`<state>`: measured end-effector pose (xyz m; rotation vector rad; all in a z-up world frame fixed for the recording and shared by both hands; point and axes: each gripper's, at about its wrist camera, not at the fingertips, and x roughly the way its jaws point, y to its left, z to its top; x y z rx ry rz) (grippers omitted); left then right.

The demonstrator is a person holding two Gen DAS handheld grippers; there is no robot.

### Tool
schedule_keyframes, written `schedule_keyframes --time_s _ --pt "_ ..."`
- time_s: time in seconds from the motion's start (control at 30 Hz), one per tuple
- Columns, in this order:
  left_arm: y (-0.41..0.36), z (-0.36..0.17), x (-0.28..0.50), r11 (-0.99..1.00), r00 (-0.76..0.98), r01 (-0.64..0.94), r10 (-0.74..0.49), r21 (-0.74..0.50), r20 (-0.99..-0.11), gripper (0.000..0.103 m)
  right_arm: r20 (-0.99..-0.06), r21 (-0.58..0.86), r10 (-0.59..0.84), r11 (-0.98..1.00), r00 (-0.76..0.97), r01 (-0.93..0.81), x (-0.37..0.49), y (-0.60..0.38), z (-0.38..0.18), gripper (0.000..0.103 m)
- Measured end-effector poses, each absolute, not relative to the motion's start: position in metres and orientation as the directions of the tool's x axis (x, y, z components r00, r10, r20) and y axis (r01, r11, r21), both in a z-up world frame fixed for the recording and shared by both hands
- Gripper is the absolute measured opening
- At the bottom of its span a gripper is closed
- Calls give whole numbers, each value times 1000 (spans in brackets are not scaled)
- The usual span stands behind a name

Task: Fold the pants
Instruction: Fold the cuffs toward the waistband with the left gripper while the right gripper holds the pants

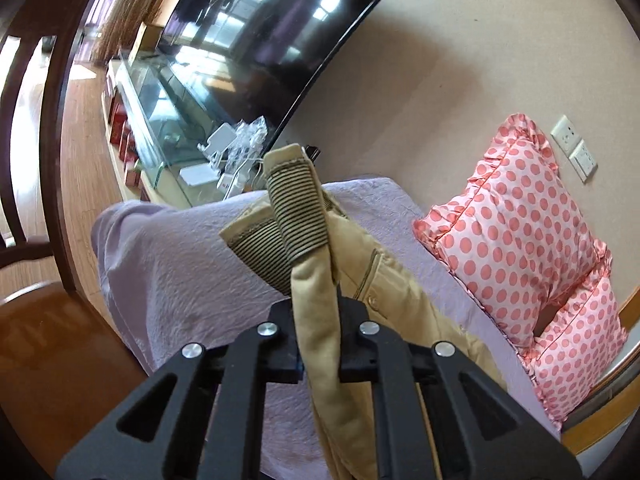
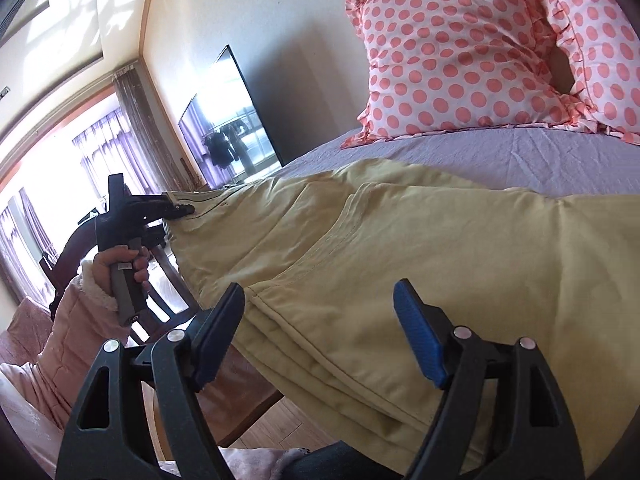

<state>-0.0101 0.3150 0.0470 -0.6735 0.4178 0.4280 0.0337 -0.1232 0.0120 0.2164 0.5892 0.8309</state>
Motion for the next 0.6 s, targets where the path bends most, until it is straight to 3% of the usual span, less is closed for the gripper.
schedule_keyframes --time_s 0.13,0.33,0.47,0.6 --pt "242 100 10 870 895 -344 190 -354 -403 7 -338 438 697 711 632 -550 32 -175 23 80" --pt "71 141 38 974 917 132 -190 -182 -351 7 -268 549 546 764 794 -340 24 -273 24 82" --pt "-39 104 45 894 768 423 -440 -149 -466 9 -263 635 465 743 845 -211 14 -325 14 86" --pt "-109 34 54 837 591 525 -487 -151 -643 9 -263 690 440 708 859 -152 8 -356 7 86"
